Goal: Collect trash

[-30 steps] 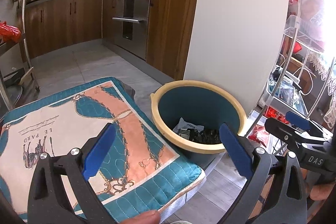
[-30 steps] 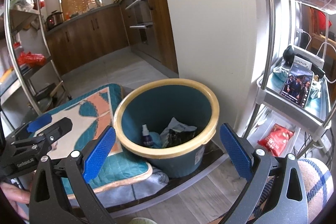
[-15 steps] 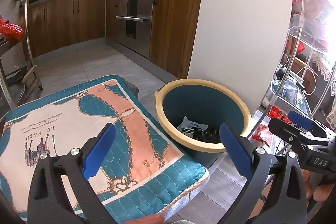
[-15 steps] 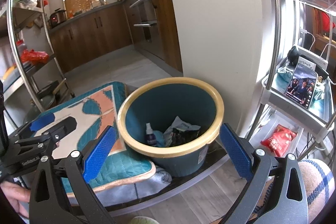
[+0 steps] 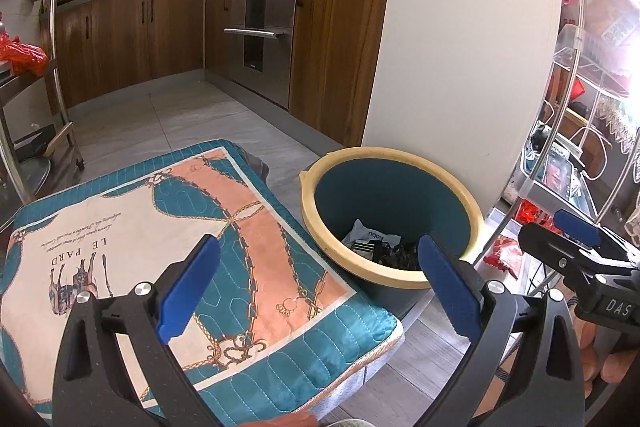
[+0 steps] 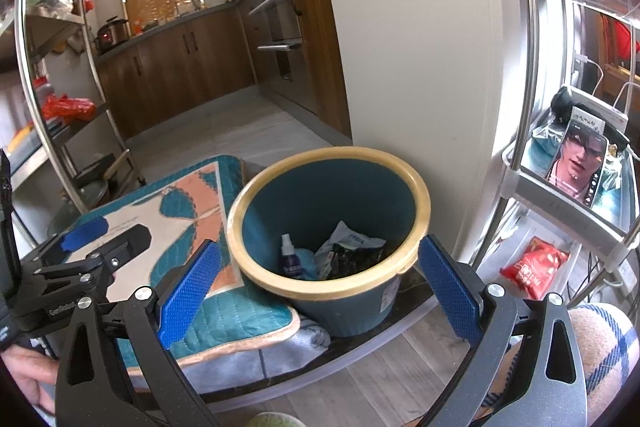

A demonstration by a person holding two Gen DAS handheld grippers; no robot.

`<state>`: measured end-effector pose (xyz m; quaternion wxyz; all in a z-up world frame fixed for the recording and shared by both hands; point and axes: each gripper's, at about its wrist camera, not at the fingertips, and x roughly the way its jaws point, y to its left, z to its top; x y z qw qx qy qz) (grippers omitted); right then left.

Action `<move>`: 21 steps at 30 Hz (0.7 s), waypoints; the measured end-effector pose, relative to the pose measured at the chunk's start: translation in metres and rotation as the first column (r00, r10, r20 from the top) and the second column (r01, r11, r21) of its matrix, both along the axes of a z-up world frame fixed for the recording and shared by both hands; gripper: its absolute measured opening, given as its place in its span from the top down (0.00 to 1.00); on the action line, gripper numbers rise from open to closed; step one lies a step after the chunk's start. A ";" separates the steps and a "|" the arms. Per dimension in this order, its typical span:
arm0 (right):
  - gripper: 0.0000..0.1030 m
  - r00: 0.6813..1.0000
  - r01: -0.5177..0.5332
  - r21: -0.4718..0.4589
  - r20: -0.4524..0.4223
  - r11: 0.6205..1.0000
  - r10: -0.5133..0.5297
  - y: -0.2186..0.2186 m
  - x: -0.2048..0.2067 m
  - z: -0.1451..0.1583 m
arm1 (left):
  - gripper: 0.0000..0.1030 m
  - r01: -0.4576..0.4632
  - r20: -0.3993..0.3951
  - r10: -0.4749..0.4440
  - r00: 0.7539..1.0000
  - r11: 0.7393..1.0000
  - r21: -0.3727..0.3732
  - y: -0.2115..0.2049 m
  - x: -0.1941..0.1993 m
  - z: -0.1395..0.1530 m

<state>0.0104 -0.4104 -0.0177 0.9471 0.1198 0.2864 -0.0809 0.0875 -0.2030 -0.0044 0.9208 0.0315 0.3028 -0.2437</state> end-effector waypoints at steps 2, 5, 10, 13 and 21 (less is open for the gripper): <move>0.05 1.000 0.000 0.000 0.001 1.000 0.000 0.001 0.000 0.000 | 0.05 -0.001 0.000 0.001 1.000 1.000 0.001 0.000 0.000 0.000; 0.05 1.000 0.000 0.000 0.000 1.000 0.000 0.001 0.000 0.000 | 0.05 -0.002 -0.001 0.002 1.000 1.000 0.001 0.000 0.000 -0.001; 0.05 1.000 0.001 0.000 0.001 1.000 -0.001 0.001 0.000 0.000 | 0.05 -0.002 -0.001 0.002 1.000 1.000 0.002 0.000 0.000 -0.001; 0.05 1.000 0.001 0.000 0.000 1.000 -0.001 0.001 0.000 -0.001 | 0.05 -0.002 -0.002 0.002 1.000 1.000 0.002 0.000 0.000 -0.001; 0.05 1.000 0.000 0.000 0.000 1.000 0.000 0.001 0.000 0.000 | 0.05 -0.001 -0.006 0.001 1.000 1.000 0.003 0.000 0.000 -0.003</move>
